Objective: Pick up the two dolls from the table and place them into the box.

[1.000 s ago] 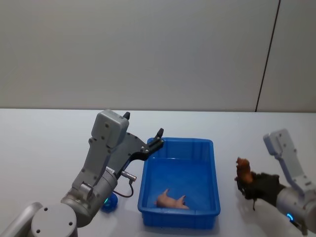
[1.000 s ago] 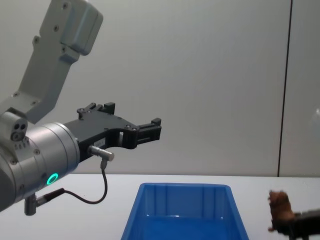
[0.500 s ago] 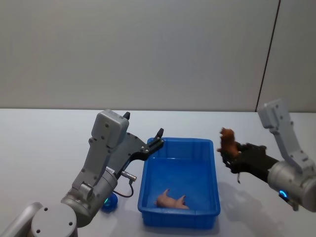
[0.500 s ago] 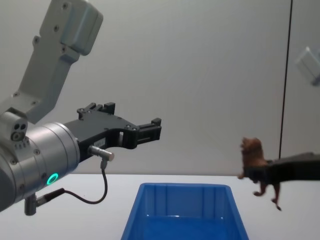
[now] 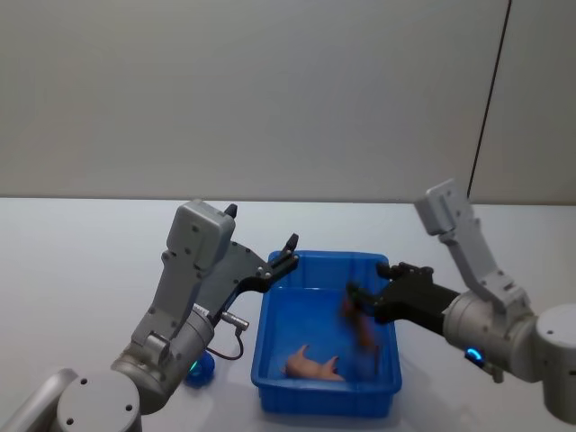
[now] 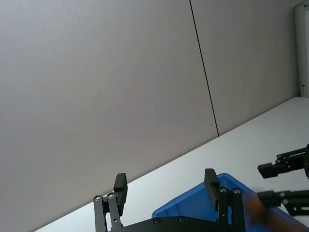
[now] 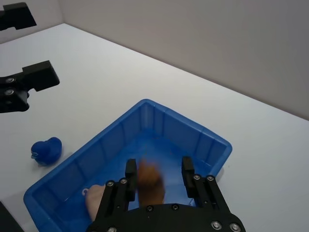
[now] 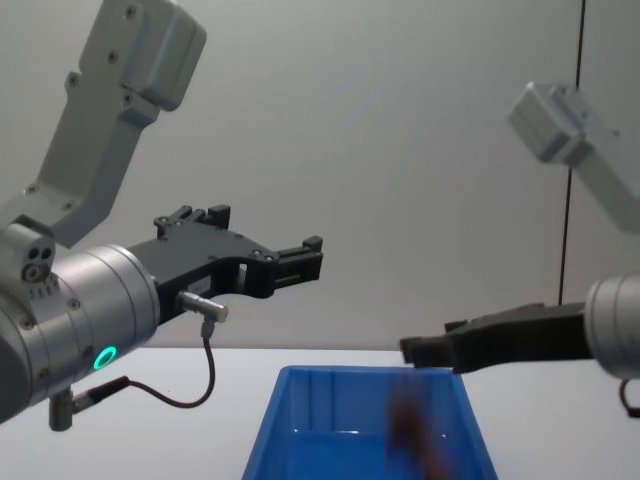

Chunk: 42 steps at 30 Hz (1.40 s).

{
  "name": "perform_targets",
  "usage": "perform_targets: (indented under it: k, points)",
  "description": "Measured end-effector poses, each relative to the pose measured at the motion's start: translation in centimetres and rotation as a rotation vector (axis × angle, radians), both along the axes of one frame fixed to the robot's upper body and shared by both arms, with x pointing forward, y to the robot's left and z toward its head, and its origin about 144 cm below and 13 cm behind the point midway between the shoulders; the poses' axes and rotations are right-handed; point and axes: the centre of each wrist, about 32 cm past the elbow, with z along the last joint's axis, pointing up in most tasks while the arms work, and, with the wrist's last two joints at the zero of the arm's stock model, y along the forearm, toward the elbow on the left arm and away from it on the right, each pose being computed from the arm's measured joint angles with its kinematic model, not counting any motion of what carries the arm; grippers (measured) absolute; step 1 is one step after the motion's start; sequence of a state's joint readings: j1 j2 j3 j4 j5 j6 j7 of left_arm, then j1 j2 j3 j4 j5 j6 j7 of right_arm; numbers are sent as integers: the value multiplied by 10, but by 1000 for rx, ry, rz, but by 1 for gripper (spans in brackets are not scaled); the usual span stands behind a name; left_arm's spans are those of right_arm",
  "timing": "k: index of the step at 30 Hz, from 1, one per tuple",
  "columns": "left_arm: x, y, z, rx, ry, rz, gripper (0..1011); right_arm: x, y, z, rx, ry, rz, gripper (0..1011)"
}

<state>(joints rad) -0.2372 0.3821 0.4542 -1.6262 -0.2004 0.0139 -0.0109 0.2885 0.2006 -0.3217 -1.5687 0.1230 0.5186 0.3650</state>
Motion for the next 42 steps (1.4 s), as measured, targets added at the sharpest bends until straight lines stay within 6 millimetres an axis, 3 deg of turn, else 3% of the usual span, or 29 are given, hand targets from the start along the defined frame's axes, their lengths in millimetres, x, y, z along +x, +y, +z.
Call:
perform_targets:
  k: [5, 6, 9, 17, 30, 42]
  points:
    - [0, 0, 0, 0, 0, 0, 1001, 1, 8, -5, -5, 18, 12, 663]
    - [0, 0, 0, 0, 0, 0, 1002, 1, 9, -6, -6, 21, 13, 732]
    - [0, 0, 0, 0, 0, 0, 1002, 1, 10, -7, -6, 21, 13, 786]
    - [0, 0, 0, 0, 0, 0, 1002, -3, 0, -10, 2, -1, -9, 1001]
    - [0, 0, 0, 0, 0, 0, 1002, -12, -38, -8, -1, -43, -57, 1001]
    - [-2, 1, -1, 4, 9, 5, 1002, -17, -58, -6, -14, -57, -77, 1001]
